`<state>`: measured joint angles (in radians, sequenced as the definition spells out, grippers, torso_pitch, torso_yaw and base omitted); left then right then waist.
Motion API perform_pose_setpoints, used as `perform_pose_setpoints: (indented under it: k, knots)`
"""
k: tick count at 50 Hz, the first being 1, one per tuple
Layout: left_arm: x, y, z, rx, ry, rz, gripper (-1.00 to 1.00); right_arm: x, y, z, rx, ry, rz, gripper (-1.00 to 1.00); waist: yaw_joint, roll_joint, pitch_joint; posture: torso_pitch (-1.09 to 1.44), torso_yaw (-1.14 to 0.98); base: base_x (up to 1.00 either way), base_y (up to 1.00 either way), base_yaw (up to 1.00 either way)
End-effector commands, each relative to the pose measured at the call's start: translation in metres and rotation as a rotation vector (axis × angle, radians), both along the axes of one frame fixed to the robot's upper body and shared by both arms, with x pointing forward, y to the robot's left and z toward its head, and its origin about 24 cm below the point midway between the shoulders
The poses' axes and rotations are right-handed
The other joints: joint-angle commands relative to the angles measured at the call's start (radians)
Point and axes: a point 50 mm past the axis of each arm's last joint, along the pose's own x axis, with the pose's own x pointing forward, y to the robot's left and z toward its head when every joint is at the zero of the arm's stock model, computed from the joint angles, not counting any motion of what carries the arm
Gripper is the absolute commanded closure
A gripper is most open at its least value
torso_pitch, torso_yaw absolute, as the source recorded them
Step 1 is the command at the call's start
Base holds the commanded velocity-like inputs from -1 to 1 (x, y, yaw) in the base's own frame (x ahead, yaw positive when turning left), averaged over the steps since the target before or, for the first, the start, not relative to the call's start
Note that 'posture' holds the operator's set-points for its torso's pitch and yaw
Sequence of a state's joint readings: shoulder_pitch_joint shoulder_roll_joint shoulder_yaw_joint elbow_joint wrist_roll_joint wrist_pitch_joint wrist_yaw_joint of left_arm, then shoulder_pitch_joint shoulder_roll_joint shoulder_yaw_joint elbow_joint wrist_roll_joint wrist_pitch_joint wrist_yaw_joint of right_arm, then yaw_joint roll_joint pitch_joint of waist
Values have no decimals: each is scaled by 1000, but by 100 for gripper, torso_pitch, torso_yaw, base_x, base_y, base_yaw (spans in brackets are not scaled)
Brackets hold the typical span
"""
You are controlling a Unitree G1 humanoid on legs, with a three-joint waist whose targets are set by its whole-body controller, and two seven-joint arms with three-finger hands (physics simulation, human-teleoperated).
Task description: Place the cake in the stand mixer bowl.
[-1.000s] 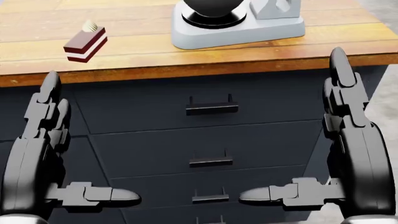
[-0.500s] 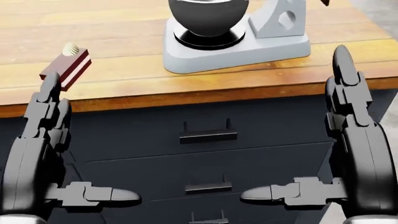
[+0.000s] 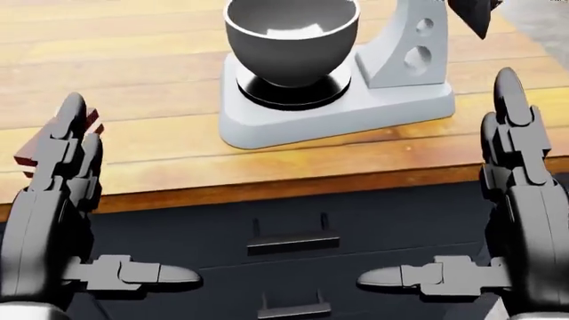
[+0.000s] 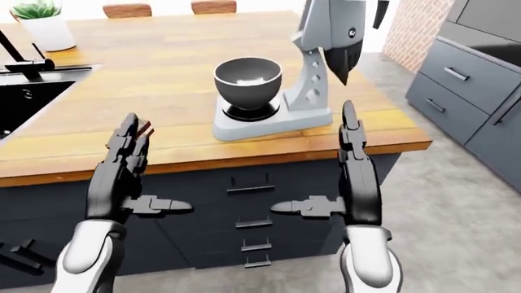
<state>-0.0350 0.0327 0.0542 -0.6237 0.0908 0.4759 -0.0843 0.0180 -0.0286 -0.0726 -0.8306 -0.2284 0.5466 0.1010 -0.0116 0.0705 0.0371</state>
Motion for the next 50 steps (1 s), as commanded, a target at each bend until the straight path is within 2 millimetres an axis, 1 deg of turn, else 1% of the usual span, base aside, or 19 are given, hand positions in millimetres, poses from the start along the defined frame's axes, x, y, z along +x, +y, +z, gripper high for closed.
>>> perform_pose_setpoints:
  k: [1, 2, 4, 10, 12, 14, 15, 16, 18, 24, 27, 28, 30, 32, 35, 37, 38, 41, 50]
  knots:
    - [-1, 1, 10, 7, -56, 6, -100, -2, 3, 9, -4, -60, 15, -100, 3, 31, -26, 0, 0, 20, 0, 0]
    - [-1, 1, 11, 7, -56, 6, -100, -2, 3, 9, -4, -60, 15, -100, 17, -15, -13, 0, 0, 19, 0, 0]
    - [-1, 1, 12, 5, -58, 5, -100, -3, 3, 9, -3, -60, 14, -100, 19, -3, -12, 0, 0, 19, 0, 0]
    - [-2, 2, 11, 4, -58, 6, -100, -4, 1, 10, -1, -61, 8, -100, 28, -57, -8, 0, 0, 19, 0, 0]
    - [-2, 2, 10, 4, -58, 6, -100, -4, 1, 10, -1, -61, 7, -100, 31, -90, -10, 0, 0, 20, 0, 0]
    - [-2, 2, 10, 4, -58, 6, -100, -4, 0, 10, -1, -62, 5, -100, 28, -155, -29, 0, 0, 19, 0, 0]
    - [-2, 2, 10, 5, -58, 6, -100, -4, 0, 10, -1, -62, 4, -100, 15, -109, -19, 0, 0, 19, 0, 0]
    - [-2, 2, 10, 5, -59, 6, -100, -4, -1, 10, -1, -62, 4, -100, 19, -125, -15, 0, 0, 20, 0, 0]
    - [-3, 2, 10, 5, -59, 6, -100, -4, -1, 9, -1, -62, 2, -100, 9, -118, -14, 0, 0, 19, 0, 0]
    - [-3, 2, 11, 3, -61, 8, -100, -8, -5, 10, 2, -63, -12, -100, 5, -57, 1, 0, 0, 19, 0, 0]
    - [-3, 3, 11, 2, -62, 9, -100, -14, -11, 10, 11, -64, -36, -100, 4, 28, -23, 0, 0, 19, 0, 0]
    - [-3, 3, 11, 2, -63, 9, -100, -15, -12, 10, 12, -63, -40, -100, 17, -17, -13, 0, 0, 20, 0, 0]
    - [-3, 3, 11, 2, -64, 9, -100, -19, -21, 9, 23, -65, -80, -100, 22, -12, 14, 0, 0, 10, 0, 0]
    - [-3, 3, 11, 3, -64, 10, -100, -23, -26, 9, 30, -72, -106, -100, 13, -28, -22, 0, 0, 0, 0, 0]
    - [-3, 3, 11, 3, -65, 10, -100, -26, -30, 10, 32, -82, -132, -100, 21, -68, -7, 0, 0, 0, 0, 0]
    - [-4, 3, 12, 3, -66, 10, -100, -29, -33, 11, 34, -88, -146, -100, 27, -118, -12, 0, 0, 0, 0, 0]
    - [-4, 3, 12, 3, -67, 10, -100, -31, -34, 12, 35, -92, -148, -100, 24, -85, -6, 0, 0, 0, 0, 0]
    - [-4, 3, 12, 2, -68, 11, -100, -32, -35, 12, 35, -94, -159, -100, 25, -85, -30, 0, 0, 0, 0, 0]
    - [-5, 6, 20, -1, -83, 19, -100, -31, -34, 12, 32, -100, -152, -100, 17, -73, -43, 0, 0, 0, 0, 0]
